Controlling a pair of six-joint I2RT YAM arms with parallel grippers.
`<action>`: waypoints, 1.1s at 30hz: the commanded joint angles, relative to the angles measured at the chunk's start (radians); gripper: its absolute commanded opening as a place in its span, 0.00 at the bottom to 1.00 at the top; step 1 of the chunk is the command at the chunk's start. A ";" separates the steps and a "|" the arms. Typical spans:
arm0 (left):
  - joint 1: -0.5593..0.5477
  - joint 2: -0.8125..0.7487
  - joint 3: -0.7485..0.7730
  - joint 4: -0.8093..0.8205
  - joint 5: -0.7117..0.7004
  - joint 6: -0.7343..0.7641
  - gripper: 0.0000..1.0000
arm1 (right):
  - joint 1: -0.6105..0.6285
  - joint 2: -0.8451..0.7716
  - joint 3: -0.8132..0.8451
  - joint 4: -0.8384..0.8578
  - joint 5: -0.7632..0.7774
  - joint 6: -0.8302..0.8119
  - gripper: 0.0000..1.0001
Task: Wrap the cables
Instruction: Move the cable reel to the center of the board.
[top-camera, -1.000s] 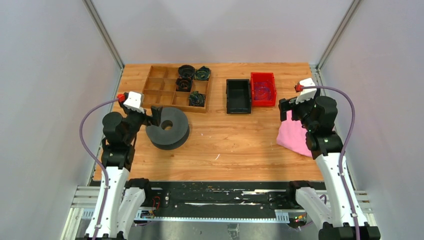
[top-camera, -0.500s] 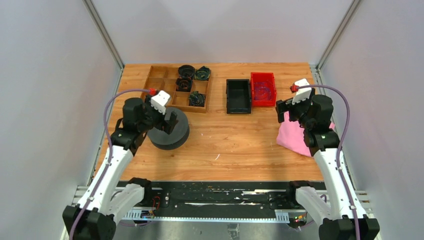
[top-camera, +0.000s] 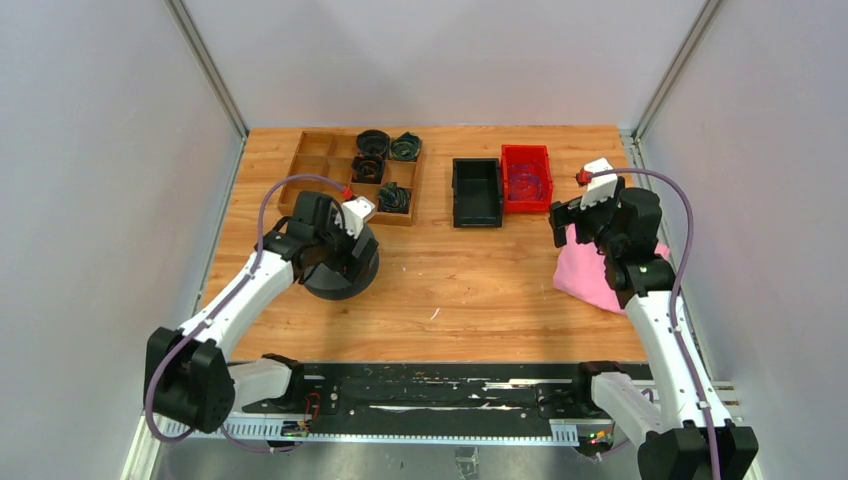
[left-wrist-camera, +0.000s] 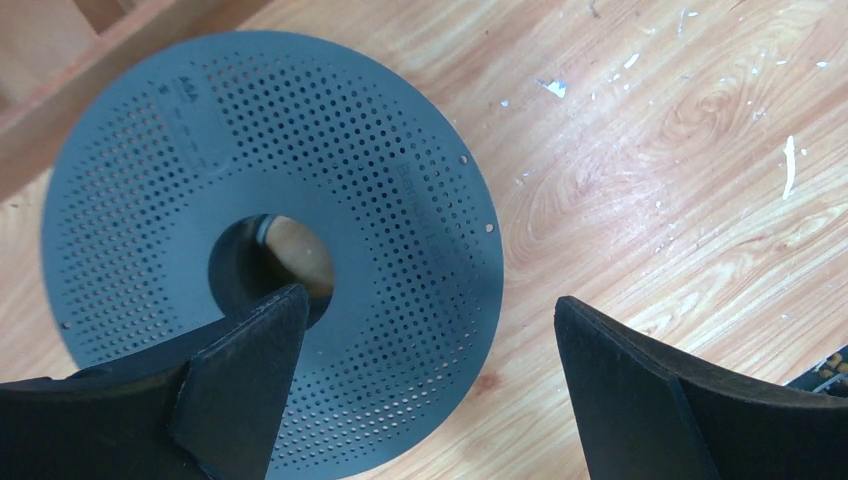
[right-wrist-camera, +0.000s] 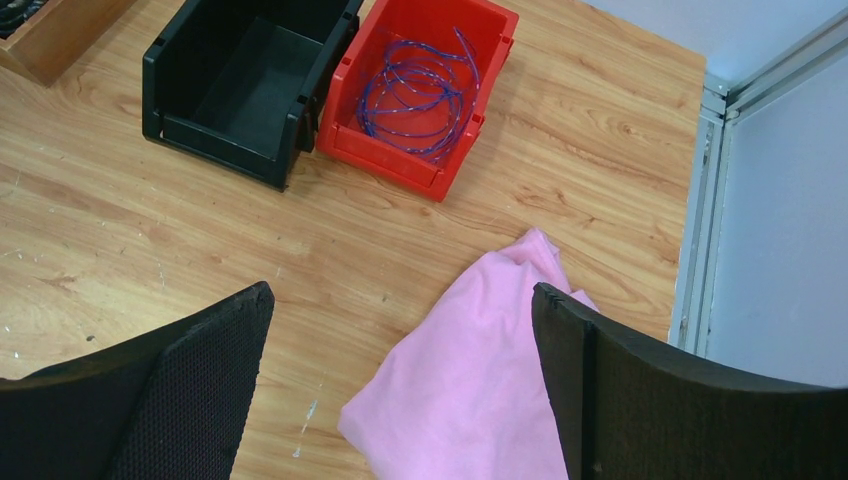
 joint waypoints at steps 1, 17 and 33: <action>-0.011 0.073 0.057 -0.040 -0.020 -0.045 0.98 | 0.014 0.000 -0.015 0.016 0.000 -0.014 0.99; -0.040 0.190 0.081 -0.045 -0.096 -0.068 0.98 | 0.014 -0.007 -0.029 0.032 0.013 -0.019 0.99; -0.230 0.247 0.088 -0.045 -0.115 -0.075 0.94 | 0.015 -0.001 -0.038 0.045 0.019 -0.029 0.99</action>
